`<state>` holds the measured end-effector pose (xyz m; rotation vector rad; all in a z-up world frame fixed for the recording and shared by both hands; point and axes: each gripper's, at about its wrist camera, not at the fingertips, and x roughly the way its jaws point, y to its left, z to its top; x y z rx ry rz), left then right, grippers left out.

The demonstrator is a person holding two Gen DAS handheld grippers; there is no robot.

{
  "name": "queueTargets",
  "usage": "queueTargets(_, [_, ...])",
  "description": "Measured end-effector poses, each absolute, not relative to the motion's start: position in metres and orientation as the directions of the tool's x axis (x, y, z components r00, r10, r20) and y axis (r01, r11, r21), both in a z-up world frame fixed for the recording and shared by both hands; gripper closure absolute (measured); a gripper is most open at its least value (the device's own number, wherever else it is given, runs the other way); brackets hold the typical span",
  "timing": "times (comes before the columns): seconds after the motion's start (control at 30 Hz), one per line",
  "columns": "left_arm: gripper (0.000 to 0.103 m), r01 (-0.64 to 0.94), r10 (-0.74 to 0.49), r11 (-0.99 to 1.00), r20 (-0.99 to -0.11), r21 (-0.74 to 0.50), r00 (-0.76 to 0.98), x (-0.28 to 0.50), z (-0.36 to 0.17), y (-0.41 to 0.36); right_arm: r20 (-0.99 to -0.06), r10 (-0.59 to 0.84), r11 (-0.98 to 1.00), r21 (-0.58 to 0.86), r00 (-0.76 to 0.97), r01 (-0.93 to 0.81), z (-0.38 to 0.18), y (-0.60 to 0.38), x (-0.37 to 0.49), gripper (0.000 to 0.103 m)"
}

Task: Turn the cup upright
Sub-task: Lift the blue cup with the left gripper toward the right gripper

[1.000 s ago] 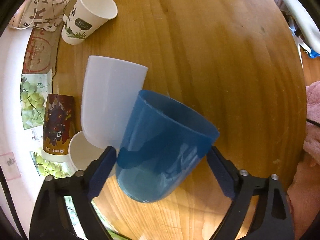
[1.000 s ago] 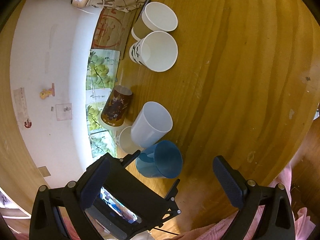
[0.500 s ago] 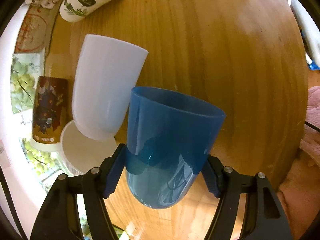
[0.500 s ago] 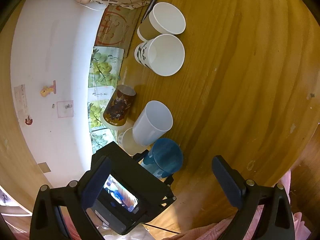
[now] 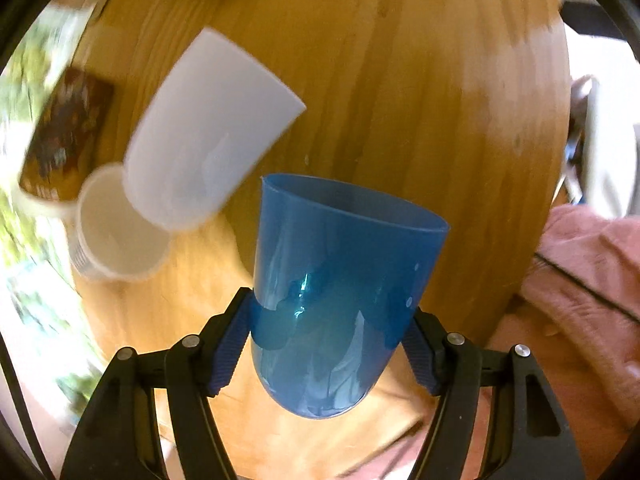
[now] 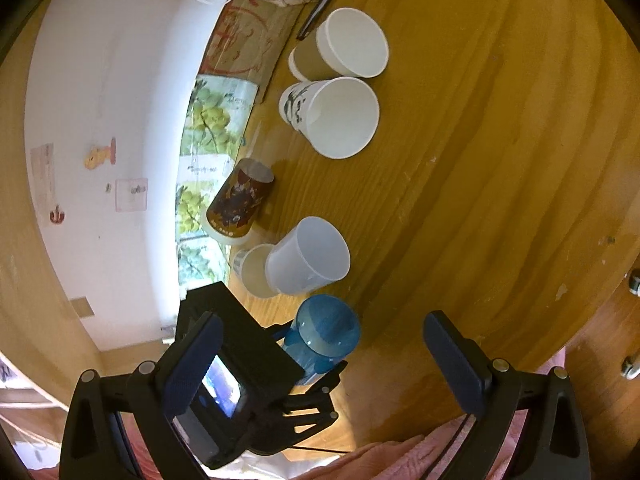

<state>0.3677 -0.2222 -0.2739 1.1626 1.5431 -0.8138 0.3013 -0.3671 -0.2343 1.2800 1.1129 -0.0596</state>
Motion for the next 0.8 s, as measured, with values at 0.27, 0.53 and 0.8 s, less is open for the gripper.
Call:
queueTargets(0.27, [0.03, 0.789, 0.173, 0.605, -0.949, -0.108, -0.263, 0.369, -0.266, -0.199, -0.684, 0.575, 0.435, 0.72, 0.449, 0.54, -0.231, -0.367, 0.308, 0.002])
queueTargets(0.53, [0.03, 0.563, 0.012, 0.798, -0.93, -0.212, -0.367, 0.368, -0.268, -0.171, -0.697, 0.61, 0.505, 0.708, 0.376, 0.493, -0.227, -0.364, 0.315, 0.002])
queueTargets(0.8, [0.03, 0.305, -0.221, 0.889, -0.903, -0.342, -0.369, 0.366, -0.267, -0.134, -0.718, 0.631, 0.571, 0.685, 0.292, 0.452, -0.228, -0.353, 0.327, 0.002])
